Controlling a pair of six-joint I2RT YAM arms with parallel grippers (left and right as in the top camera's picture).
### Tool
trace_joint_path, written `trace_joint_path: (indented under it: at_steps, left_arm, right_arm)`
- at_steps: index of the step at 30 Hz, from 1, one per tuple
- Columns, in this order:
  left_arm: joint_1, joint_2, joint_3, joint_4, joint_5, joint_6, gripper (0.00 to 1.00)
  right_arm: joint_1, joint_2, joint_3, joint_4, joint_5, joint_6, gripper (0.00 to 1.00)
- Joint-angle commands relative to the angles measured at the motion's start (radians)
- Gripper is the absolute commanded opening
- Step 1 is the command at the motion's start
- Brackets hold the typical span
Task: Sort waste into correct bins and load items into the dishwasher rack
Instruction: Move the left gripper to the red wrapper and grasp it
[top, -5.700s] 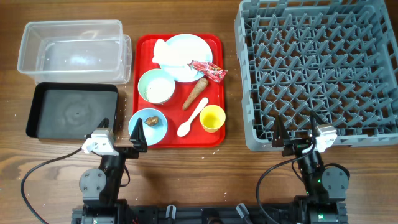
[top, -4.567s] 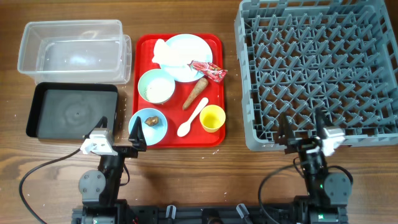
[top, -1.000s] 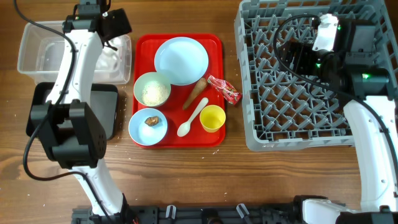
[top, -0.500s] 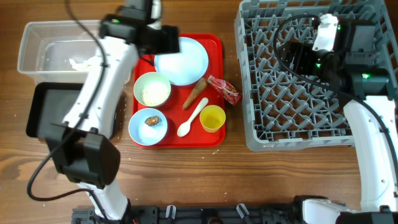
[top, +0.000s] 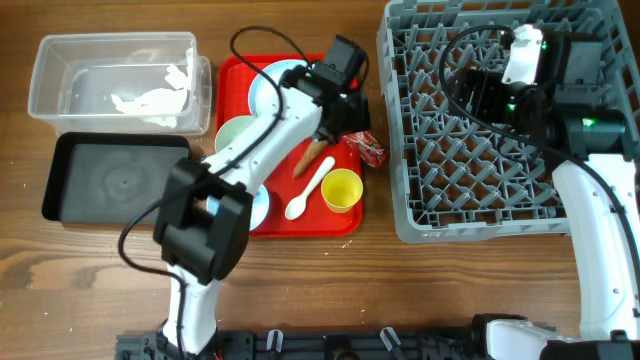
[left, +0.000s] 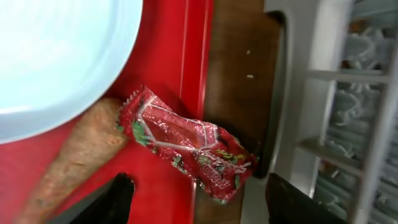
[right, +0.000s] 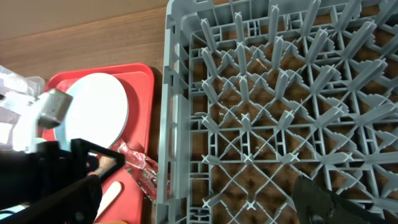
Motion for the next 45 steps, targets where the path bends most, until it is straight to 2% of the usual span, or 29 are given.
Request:
trace_joint_path:
  at_steps: [1, 10, 14, 17, 18, 24, 25, 29, 31, 35, 43, 44, 45]
  left_arm:
    - [-0.002, 0.04, -0.01, -0.006, -0.025, -0.126, 0.67]
    - [-0.004, 0.111, -0.01, 0.026, -0.055, -0.173, 0.69]
    - [-0.005, 0.113, -0.01, 0.05, -0.066, -0.173, 0.63]
    - [-0.006, 0.118, -0.01, 0.05, -0.074, -0.173, 0.46]
    - [-0.006, 0.124, -0.01, 0.05, -0.074, -0.173, 0.44]
    - [-0.016, 0.177, -0.01, 0.062, -0.074, -0.173, 0.43]
    - [-0.016, 0.177, -0.01, 0.069, -0.074, -0.173, 0.41]
    - [-0.016, 0.177, -0.01, 0.076, -0.073, -0.173, 0.2]
    - [-0.016, 0.177, -0.01, 0.08, -0.073, -0.173, 0.04]
    - [-0.008, 0.163, -0.01, 0.084, -0.043, -0.172, 0.04]
    - [0.056, 0.011, 0.006, 0.087, 0.01, -0.164, 0.04]
    - [0.054, 0.008, 0.006, 0.096, 0.01, -0.134, 0.08]
    - [0.05, 0.009, 0.006, 0.099, 0.009, -0.11, 0.27]
  right_arm:
    - [0.005, 0.01, 0.019, -0.001, 0.009, 0.014, 0.99]
    - [0.005, 0.01, 0.014, -0.001, 0.01, 0.014, 1.0]
    - [0.005, 0.01, 0.014, -0.001, 0.01, 0.014, 1.0]
    - [0.005, 0.01, 0.014, -0.001, 0.01, 0.014, 1.0]
    - [0.005, 0.01, 0.014, -0.001, 0.01, 0.014, 1.0]
    - [0.005, 0.01, 0.014, -0.001, 0.01, 0.014, 1.0]
    - [0.005, 0.01, 0.014, -0.001, 0.01, 0.014, 1.0]
    - [0.005, 0.01, 0.014, -0.001, 0.01, 0.013, 1.0]
    - [0.005, 0.01, 0.014, -0.001, 0.01, 0.013, 1.0]
    - [0.005, 0.01, 0.014, -0.001, 0.01, 0.014, 1.0]
    - [0.005, 0.01, 0.014, 0.0, 0.01, 0.013, 1.0]
    - [0.005, 0.01, 0.014, 0.0, 0.01, 0.014, 1.0]
    - [0.005, 0.01, 0.014, 0.0, 0.01, 0.014, 1.0]
